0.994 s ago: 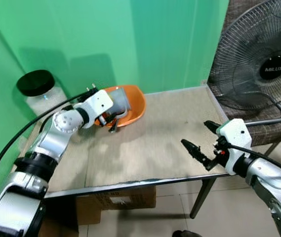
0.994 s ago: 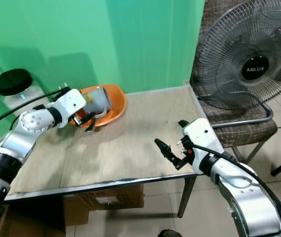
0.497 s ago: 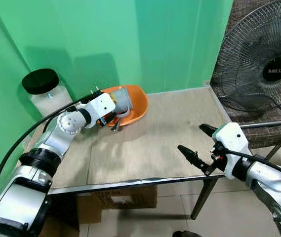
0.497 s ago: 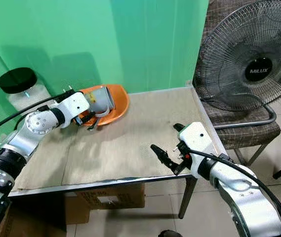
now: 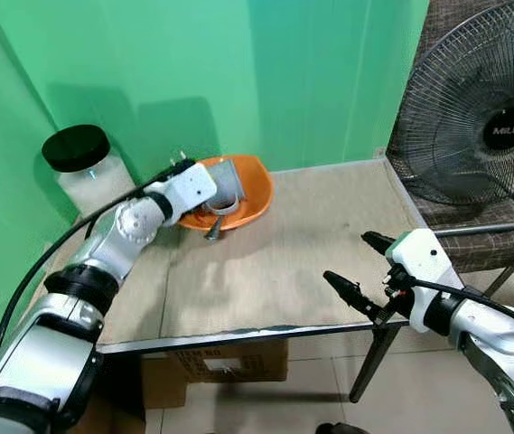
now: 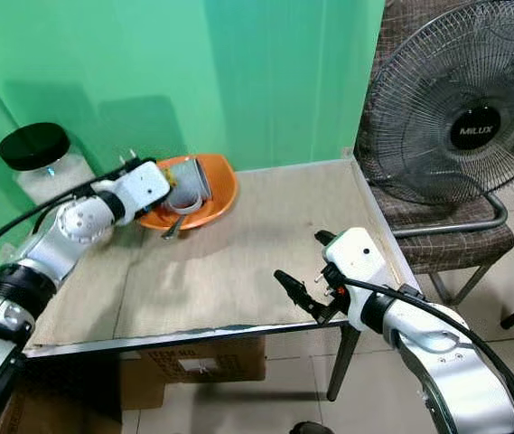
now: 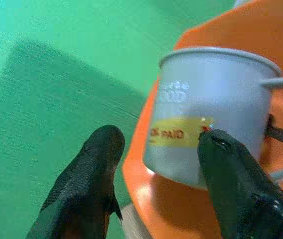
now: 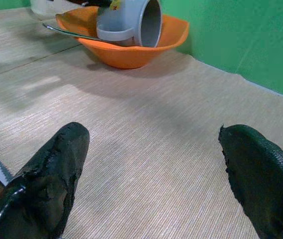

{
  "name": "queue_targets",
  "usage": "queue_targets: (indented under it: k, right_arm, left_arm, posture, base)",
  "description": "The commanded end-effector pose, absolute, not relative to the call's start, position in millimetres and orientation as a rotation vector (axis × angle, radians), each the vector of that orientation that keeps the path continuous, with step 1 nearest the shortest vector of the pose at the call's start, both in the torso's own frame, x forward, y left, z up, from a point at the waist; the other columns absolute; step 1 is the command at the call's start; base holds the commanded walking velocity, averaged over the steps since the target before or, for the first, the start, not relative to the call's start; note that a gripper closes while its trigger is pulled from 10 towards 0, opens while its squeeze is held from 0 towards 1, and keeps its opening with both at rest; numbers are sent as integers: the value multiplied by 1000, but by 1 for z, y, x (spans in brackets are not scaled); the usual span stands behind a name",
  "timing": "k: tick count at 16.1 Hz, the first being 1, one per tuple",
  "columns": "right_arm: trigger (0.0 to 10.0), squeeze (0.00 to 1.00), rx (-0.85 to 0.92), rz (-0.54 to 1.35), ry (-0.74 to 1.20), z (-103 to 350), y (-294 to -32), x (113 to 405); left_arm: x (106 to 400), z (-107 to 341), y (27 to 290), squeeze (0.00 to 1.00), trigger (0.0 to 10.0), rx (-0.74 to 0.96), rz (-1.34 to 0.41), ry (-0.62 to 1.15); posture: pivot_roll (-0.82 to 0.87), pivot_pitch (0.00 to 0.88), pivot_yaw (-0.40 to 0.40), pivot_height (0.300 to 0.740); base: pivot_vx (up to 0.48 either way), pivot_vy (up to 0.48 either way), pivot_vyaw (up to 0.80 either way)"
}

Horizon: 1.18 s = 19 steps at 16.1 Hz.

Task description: Setting the table

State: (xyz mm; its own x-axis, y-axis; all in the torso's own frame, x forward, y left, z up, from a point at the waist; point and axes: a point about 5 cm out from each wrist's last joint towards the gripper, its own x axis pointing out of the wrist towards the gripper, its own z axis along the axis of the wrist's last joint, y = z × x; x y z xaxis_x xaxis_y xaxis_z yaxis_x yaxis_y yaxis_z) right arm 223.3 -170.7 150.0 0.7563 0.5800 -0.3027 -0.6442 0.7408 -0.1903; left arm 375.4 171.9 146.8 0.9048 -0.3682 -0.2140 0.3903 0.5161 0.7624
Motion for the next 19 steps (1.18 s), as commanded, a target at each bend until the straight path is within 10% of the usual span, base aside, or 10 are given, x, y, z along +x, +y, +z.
queue_targets:
  k: [1, 5, 7, 8, 9, 19]
  right_arm:
    - [10000, 0, -305, 708, 221, 154, -167, 222]
    - [10000, 0, -311, 754, 242, 150, -164, 217]
    - [10000, 0, -309, 762, 244, 150, -163, 216]
    - [10000, 0, -309, 763, 244, 150, -163, 216]
    - [10000, 0, -311, 764, 245, 150, -163, 216]
    - [10000, 0, -285, 841, 272, 149, -159, 209]
  left_arm:
    - [377, 152, 177, 0, 4824, 943, -431, 18]
    - [379, 154, 177, 0, 4902, 933, -433, 2]
    - [372, 148, 162, 0, 10000, 856, -549, -11]
    - [371, 147, 158, 0, 10000, 812, -574, -11]
    - [369, 147, 150, 1000, 10000, 684, -615, -9]
    - [364, 136, 147, 1000, 10000, 726, -787, 98]
  posture:
    - [-103, 0, 112, 740]
    - [-100, 0, 109, 740]
    - [-100, 0, 109, 740]
    - [-100, 0, 109, 740]
    - [-104, 0, 111, 740]
    - [-111, 0, 104, 740]
  base:
    - [0, 0, 0]
    - [0, 0, 0]
    - [0, 0, 0]
    - [0, 0, 0]
    - [0, 0, 0]
    - [0, 0, 0]
